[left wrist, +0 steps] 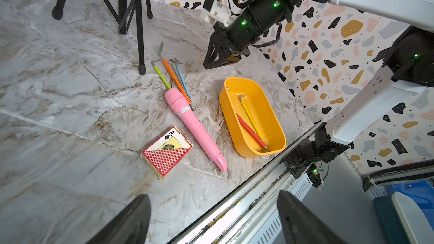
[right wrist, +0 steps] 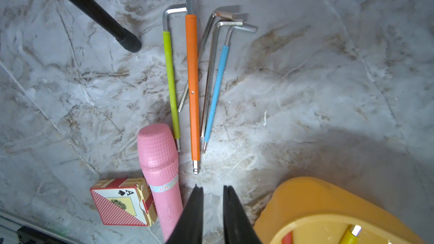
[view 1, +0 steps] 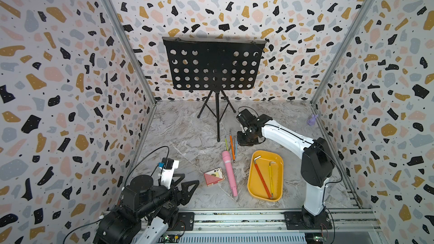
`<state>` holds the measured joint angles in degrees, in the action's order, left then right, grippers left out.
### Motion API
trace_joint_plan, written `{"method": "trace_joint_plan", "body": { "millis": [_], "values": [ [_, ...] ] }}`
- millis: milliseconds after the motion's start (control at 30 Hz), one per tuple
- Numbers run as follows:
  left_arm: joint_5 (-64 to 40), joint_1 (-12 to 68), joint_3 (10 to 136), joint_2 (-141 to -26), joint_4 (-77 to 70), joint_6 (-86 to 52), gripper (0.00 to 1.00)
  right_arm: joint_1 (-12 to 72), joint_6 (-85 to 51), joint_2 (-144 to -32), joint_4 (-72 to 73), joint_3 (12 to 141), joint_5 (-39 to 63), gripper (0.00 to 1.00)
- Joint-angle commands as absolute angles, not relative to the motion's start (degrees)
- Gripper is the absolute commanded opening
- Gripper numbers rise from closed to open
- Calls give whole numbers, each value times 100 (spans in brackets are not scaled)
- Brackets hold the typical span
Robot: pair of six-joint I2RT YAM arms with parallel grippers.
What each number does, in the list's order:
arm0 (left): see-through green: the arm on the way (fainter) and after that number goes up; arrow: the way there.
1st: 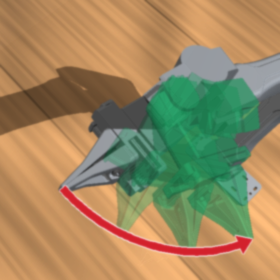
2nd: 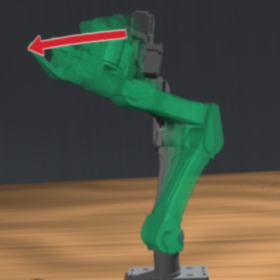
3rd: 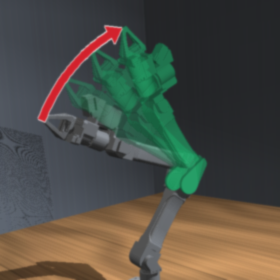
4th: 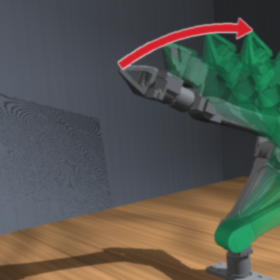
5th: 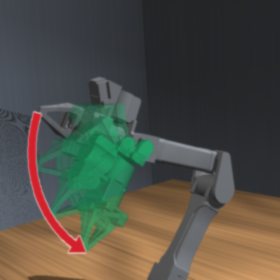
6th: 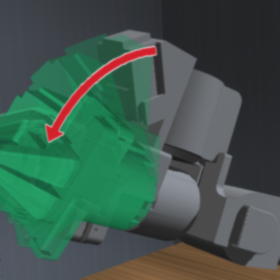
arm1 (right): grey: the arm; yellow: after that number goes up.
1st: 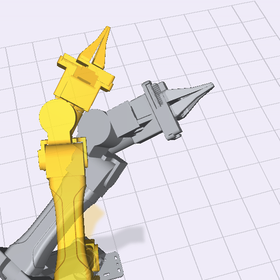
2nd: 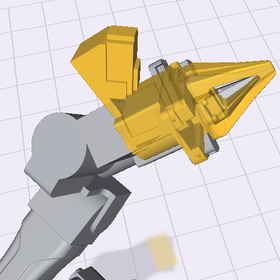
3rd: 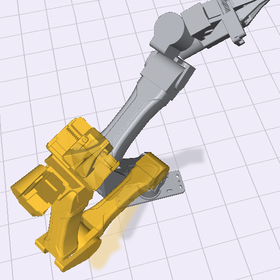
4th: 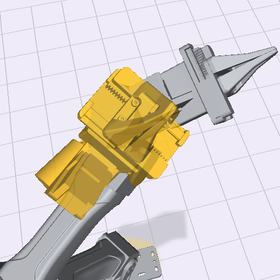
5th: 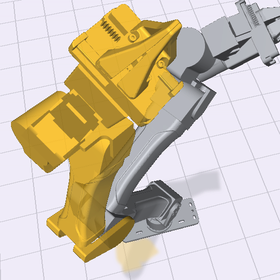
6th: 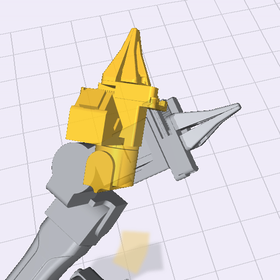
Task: Put the hex key on the desktop into the storage box
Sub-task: Pick up the Allen key from the center of the board.
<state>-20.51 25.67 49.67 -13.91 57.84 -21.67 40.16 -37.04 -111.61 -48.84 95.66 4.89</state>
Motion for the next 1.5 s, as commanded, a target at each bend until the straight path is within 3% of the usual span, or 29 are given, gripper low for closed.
{"method": "trace_joint_plan", "body": {
  "millis": [0,467,1467],
  "values": [
    [-2065,2560,5062,-1441,5660,-2150,88,4030,-3791,-11465,-5258,10100,329,20],
    [-2048,2563,5063,-1433,5669,-2153,88,3921,-3993,-12798,-5530,11245,224,24],
    [-2065,2553,5062,-1435,5665,-2154,88,3858,-4243,-13447,-5561,11698,97,24]
  ]
}}
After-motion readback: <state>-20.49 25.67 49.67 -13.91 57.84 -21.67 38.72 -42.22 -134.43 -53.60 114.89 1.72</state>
